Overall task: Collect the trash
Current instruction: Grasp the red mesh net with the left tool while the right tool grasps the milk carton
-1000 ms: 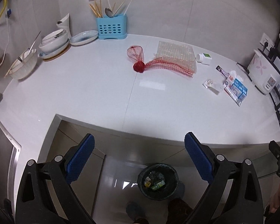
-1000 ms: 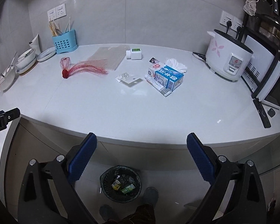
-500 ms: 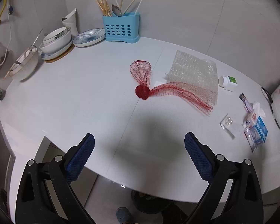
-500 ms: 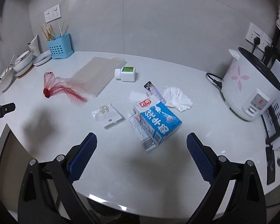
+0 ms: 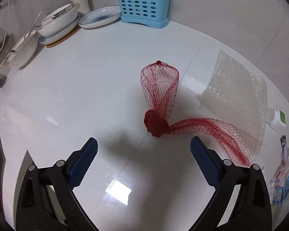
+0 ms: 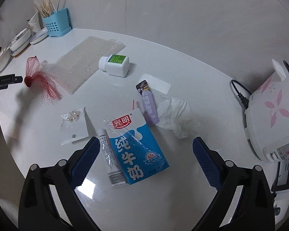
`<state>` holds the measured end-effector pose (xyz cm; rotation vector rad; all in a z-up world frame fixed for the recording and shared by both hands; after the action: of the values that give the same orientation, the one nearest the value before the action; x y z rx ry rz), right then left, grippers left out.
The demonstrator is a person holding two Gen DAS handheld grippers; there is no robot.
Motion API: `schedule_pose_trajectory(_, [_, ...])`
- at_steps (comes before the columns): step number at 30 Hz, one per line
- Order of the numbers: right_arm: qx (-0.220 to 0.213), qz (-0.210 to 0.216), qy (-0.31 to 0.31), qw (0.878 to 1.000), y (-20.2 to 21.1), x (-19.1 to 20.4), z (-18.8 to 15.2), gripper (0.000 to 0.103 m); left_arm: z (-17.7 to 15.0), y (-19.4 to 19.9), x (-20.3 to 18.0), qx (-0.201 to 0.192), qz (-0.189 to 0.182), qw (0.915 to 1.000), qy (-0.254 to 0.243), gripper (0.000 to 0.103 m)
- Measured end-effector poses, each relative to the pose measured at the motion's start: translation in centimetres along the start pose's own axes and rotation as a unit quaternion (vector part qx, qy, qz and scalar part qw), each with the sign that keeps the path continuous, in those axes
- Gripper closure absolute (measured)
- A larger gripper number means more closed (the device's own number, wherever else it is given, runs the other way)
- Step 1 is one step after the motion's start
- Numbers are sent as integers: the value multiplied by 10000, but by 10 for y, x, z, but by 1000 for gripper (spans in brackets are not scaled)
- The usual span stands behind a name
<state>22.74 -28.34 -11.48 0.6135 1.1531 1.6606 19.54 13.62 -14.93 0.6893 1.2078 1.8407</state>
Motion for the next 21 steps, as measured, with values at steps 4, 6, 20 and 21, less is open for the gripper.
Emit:
schedule_pose_trajectory(4, [230,96,343,9991,-17,4,6,10,14,-24,1,229,29,9995,224,8])
schedule_pose_trajectory(6, [305,125,493,9982,-23,8,9,10,19,-33,2,295,46,9991,300,8])
schedule_pose_trajectory(20, [1026,251,888,9904,-64,23,20,24,36,-71,3,643,209,9961,570,11])
schedule_pose_trajectory(21, [1046,284,871,9903,-65,24,20,25,37,-72,3,645,190,9959,605,12])
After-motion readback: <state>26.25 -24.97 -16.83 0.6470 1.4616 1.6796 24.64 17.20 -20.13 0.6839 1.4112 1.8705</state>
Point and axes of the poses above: each gripper's, at about its wrist camera, not at the fingertips, and y roughly against the way its jaws point, x to its left, z to its top, the point moved 1 cm from there along -y, roughly the way its jaws point, and after that the axes turned 3 degrees about -z, right-handed, at the moved point
